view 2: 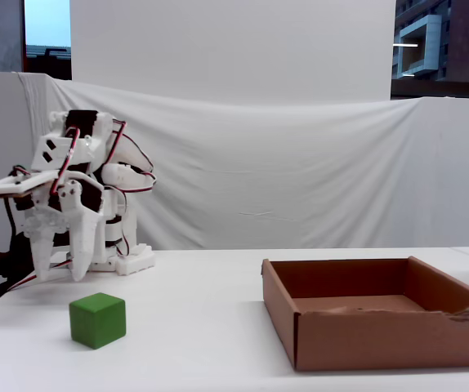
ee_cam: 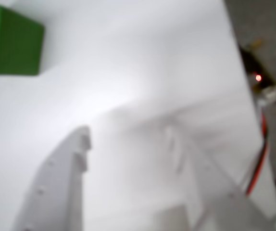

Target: Grasp a green cube and put it in a box.

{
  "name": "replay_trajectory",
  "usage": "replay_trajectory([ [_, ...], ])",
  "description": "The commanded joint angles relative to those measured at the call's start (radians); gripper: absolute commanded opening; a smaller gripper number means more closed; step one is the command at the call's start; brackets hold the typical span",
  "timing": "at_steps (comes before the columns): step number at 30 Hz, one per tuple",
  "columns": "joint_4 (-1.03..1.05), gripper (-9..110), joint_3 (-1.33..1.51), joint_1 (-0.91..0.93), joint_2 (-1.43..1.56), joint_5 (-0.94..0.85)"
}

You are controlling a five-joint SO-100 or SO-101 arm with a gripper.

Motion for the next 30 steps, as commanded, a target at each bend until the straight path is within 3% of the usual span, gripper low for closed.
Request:
replay_trajectory([
  [1, -0.003, 21, -0.006, -0.008, 0.005, 0.005],
  [25, -0.005, 21, -0.006, -0.012, 0.005, 0.005],
  [30, -0.026, 21, -0.008, -0.107, 0.005, 0.005],
])
